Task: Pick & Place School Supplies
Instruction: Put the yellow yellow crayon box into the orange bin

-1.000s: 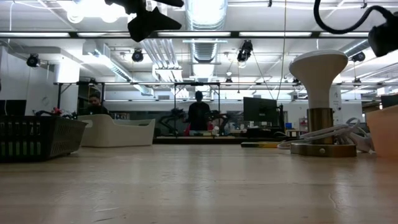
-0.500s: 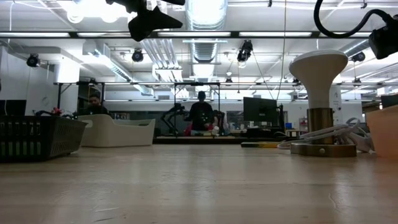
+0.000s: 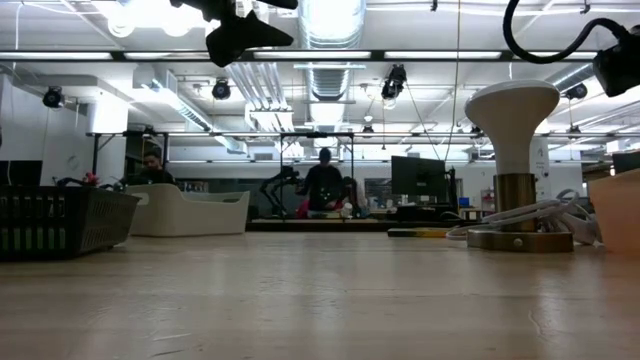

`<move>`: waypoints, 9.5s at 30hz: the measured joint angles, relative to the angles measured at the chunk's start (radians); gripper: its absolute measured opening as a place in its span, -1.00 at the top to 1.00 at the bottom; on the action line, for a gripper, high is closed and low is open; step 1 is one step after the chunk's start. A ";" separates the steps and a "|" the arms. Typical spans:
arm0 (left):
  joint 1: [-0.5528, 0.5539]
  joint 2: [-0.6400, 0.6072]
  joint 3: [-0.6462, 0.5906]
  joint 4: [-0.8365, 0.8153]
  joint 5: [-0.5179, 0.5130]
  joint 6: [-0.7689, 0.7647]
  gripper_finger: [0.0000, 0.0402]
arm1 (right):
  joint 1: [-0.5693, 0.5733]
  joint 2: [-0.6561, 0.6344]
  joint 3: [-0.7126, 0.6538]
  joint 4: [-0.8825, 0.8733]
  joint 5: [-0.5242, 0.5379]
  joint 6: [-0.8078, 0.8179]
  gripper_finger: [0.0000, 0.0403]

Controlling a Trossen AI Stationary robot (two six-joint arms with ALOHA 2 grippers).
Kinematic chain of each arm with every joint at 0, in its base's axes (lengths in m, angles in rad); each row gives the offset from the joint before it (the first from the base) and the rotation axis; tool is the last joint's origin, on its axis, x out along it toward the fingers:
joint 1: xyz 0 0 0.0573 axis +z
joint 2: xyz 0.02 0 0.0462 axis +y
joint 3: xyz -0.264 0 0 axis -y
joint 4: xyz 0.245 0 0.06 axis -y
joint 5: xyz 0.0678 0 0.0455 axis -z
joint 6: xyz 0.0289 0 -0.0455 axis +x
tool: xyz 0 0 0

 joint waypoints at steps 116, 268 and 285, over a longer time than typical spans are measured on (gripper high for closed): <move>0.584 0.645 0.310 0.355 0.504 -0.444 -0.26 | -1.233 0.054 0.036 0.444 0.014 -0.086 -0.12; 0.630 0.083 0.302 0.211 0.587 0.725 -0.26 | -1.141 -0.164 0.915 -0.514 -0.457 -0.798 0.96; 0.628 0.089 0.302 0.198 0.588 0.460 -0.26 | -1.019 -0.265 0.767 -0.514 -0.438 -0.822 0.96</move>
